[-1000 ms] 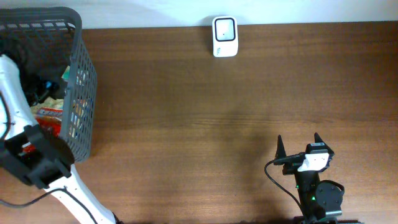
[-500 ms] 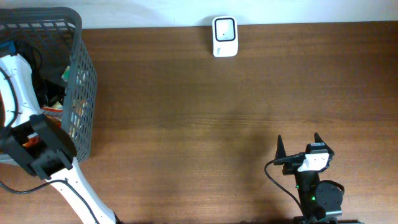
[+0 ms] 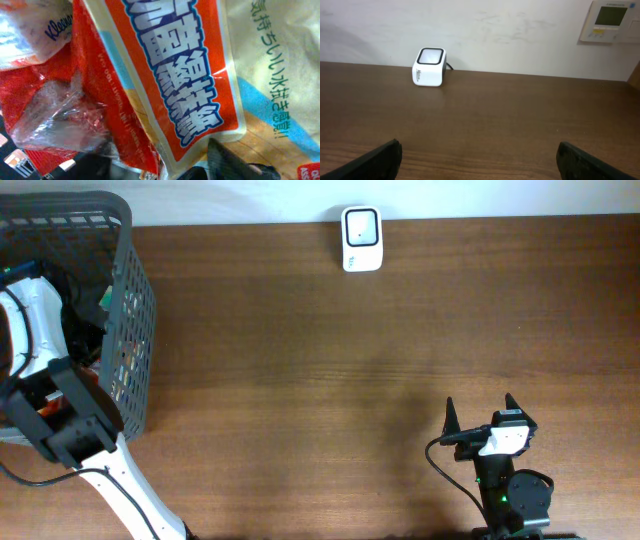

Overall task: Scan the item barcode
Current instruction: 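Reach the left gripper into the basket and grasp the yellow-white wafer bag, then lift the wafer bag out and drop it on the table center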

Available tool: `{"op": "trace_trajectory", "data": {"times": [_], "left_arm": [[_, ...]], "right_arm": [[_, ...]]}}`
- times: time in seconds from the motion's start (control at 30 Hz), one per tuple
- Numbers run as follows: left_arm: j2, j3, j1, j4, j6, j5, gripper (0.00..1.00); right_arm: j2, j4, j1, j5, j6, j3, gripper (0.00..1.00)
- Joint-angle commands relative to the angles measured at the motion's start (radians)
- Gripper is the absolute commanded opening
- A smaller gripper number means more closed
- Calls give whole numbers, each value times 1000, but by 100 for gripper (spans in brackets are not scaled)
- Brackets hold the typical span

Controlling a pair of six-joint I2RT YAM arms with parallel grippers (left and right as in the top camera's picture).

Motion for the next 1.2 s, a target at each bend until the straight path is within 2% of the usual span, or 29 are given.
{"op": "trace_trajectory", "data": {"times": [0.0, 0.03, 0.1, 0.13, 0.17, 0.37, 0.5, 0.57, 0.67, 0.9, 1.17], "left_arm": [[8, -9, 5, 12, -6, -14, 32], [8, -9, 5, 14, -6, -14, 31], [8, -9, 5, 17, -6, -14, 11], [8, -9, 5, 18, -6, -14, 3], [8, -9, 5, 18, -6, -14, 0], [7, 7, 5, -6, 25, -13, 0], [6, 238, 5, -152, 25, -13, 0], [-13, 340, 3, -152, 116, 62, 0], [-89, 431, 3, -151, 130, 115, 0], [-246, 443, 2, -140, 130, 115, 0], [-478, 443, -13, -22, 131, 191, 0]], "right_arm": [[-6, -3, -5, 15, 0, -8, 98], [-6, -3, -5, 15, 0, -8, 98], [-6, -3, -5, 15, 0, -8, 98], [-6, -3, -5, 15, 0, -8, 98], [-6, -3, -5, 15, 0, -8, 98], [-6, -3, -5, 15, 0, -8, 98], [-6, -3, -5, 15, 0, -8, 98], [-6, -3, -5, 15, 0, -8, 98], [-6, -3, -5, 15, 0, -8, 98], [-6, -3, -5, 15, 0, -8, 98], [-6, -3, -5, 15, 0, -8, 98]]}}
